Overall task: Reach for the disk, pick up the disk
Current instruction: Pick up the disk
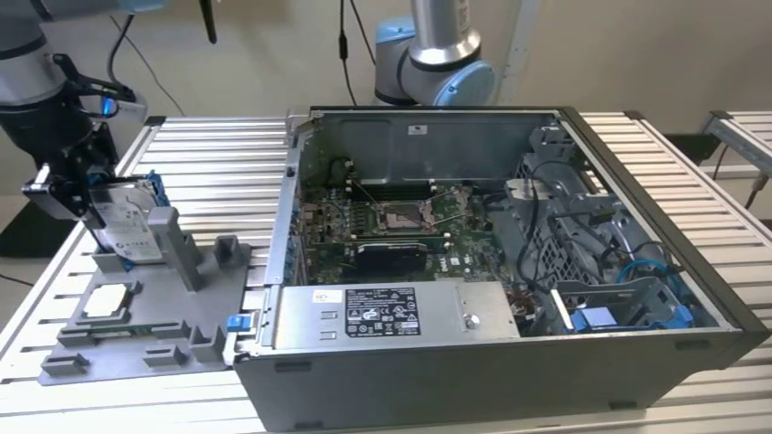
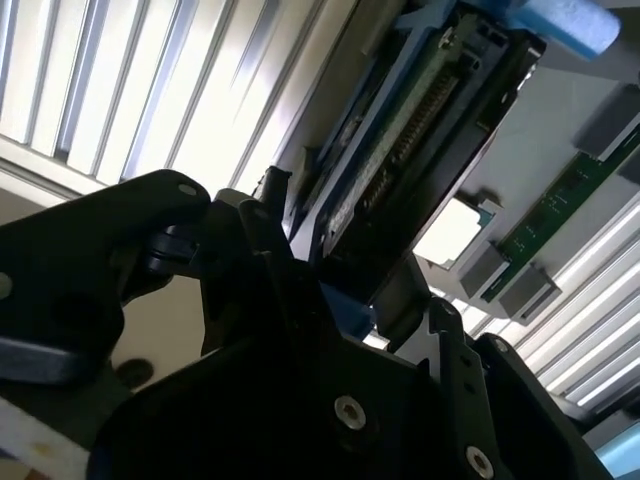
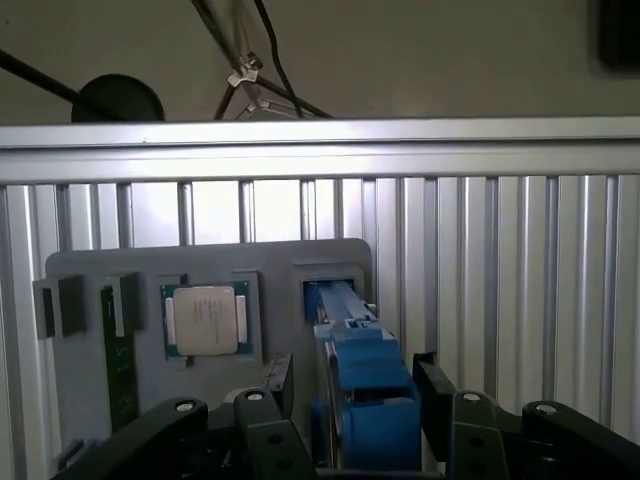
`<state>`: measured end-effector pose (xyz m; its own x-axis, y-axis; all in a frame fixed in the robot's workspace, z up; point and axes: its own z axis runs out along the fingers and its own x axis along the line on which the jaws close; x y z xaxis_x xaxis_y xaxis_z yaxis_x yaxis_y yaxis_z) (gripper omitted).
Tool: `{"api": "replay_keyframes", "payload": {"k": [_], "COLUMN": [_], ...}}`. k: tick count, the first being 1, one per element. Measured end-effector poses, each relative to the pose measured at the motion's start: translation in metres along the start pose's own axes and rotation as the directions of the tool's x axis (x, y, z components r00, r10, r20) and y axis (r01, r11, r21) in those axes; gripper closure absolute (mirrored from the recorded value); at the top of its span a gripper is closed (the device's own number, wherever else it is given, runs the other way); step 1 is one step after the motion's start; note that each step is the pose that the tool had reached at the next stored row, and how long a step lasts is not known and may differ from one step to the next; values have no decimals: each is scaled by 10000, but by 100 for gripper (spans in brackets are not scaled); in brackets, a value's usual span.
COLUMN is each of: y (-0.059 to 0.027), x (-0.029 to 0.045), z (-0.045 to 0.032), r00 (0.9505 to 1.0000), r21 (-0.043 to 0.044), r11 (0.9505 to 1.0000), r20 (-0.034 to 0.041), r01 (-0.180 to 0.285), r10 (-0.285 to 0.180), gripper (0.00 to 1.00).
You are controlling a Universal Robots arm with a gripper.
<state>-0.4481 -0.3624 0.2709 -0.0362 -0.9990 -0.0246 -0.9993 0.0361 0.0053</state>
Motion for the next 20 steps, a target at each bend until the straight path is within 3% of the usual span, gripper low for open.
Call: {"api": "replay_keyframes", "payload": {"k": [10, 20], "y": [0, 9], "x": [1, 3], "z": [43, 79], "r00": [9999, 9998], "r21": [6, 4], "r11": [10000, 10000], "r20": [163, 218], "r01": [6, 7], "r10": [-6, -7], "gripper": [0, 0]}}
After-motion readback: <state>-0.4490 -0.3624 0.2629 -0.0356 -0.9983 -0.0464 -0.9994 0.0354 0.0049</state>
